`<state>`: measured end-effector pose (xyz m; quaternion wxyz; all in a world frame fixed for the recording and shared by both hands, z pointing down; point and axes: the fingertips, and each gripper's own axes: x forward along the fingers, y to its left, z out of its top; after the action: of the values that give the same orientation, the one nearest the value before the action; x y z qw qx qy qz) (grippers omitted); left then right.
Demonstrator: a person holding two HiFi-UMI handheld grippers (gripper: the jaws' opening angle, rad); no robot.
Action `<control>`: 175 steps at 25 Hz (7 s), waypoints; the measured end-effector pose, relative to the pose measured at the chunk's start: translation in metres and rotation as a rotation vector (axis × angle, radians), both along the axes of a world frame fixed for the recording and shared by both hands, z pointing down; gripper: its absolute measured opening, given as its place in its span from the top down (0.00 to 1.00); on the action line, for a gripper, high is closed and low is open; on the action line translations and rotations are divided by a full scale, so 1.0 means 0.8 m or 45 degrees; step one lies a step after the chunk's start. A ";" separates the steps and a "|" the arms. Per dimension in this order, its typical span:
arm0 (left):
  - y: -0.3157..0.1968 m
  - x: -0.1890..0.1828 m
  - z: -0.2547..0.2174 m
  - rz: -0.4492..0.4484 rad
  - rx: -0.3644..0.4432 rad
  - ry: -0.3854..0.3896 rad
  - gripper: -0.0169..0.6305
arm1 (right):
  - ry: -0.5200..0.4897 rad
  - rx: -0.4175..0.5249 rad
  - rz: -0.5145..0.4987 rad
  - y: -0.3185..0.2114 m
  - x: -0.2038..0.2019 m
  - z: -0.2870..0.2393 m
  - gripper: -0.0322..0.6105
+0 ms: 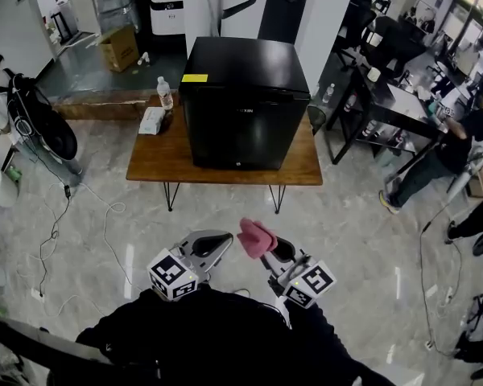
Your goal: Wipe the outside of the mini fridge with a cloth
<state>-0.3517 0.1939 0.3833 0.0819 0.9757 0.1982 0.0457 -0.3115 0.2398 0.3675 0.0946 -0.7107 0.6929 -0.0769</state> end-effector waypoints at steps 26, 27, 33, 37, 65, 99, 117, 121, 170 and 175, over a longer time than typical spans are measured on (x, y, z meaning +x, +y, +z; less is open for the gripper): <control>-0.186 0.093 -0.010 -0.157 0.063 -0.082 0.96 | -0.086 -0.009 -0.039 -0.173 0.107 0.004 0.82; -0.204 0.104 -0.017 -0.160 0.067 -0.076 0.96 | -0.074 -0.008 -0.044 -0.191 0.116 -0.002 0.82; -0.328 0.172 -0.088 -0.265 0.122 0.059 0.96 | 0.092 0.014 -0.074 -0.292 0.185 -0.072 0.82; -0.411 0.199 -0.160 -0.300 0.105 0.235 0.96 | 0.277 0.051 -0.032 -0.358 0.232 -0.144 0.82; -0.675 0.466 -0.220 -0.642 0.259 0.117 0.96 | 0.594 -1.148 -0.613 -0.730 0.560 -0.161 0.82; -0.691 0.463 -0.143 -0.655 0.299 -0.019 0.96 | 0.571 -1.719 -0.903 -0.758 0.508 -0.027 0.84; -0.600 0.367 -0.157 -0.524 0.331 0.024 0.96 | 0.590 -1.725 -0.902 -0.628 0.350 -0.036 0.84; -0.586 0.372 -0.172 -0.467 0.343 0.062 0.96 | 0.560 -1.682 -0.835 -0.609 0.361 -0.065 0.83; -0.406 0.775 -0.173 -0.498 0.321 -0.078 0.96 | 0.806 -1.814 -0.711 -0.487 0.843 -0.039 0.84; -0.388 0.758 -0.174 -0.381 0.314 -0.070 0.96 | 0.809 -1.834 -0.738 -0.457 0.795 -0.042 0.84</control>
<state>0.2549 -0.1162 0.2440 -0.0270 0.9953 0.0415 0.0836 0.3242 -0.1255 0.3341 -0.6056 -0.3790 0.6233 -0.3179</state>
